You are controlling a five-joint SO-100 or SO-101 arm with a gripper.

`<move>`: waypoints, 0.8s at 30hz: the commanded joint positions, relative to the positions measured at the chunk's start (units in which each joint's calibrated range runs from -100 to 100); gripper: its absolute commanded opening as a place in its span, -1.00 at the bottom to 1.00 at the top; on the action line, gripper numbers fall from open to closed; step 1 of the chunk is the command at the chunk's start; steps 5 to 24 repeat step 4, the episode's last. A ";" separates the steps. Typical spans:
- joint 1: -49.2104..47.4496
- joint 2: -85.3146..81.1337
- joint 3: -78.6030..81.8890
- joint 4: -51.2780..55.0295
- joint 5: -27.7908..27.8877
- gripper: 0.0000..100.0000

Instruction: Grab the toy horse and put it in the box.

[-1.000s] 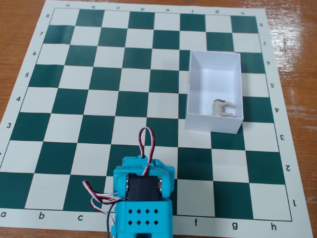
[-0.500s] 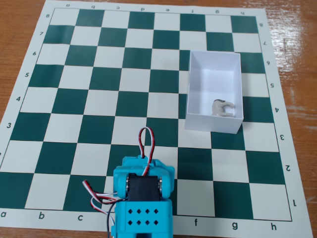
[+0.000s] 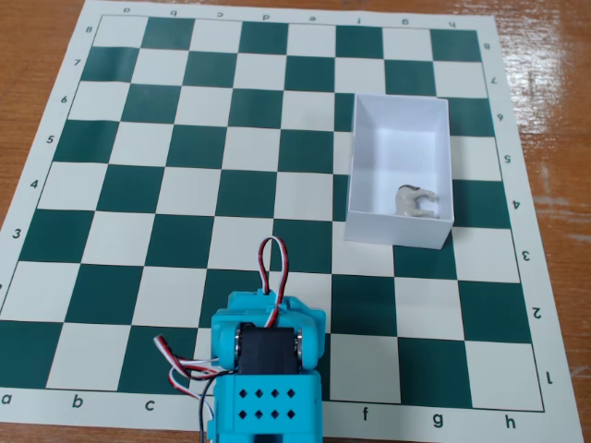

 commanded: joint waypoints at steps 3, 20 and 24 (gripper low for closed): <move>0.53 -0.41 0.36 0.13 0.12 -0.43; 0.53 -0.41 0.36 0.13 0.12 -0.43; 0.53 -0.41 0.36 0.13 0.12 -0.43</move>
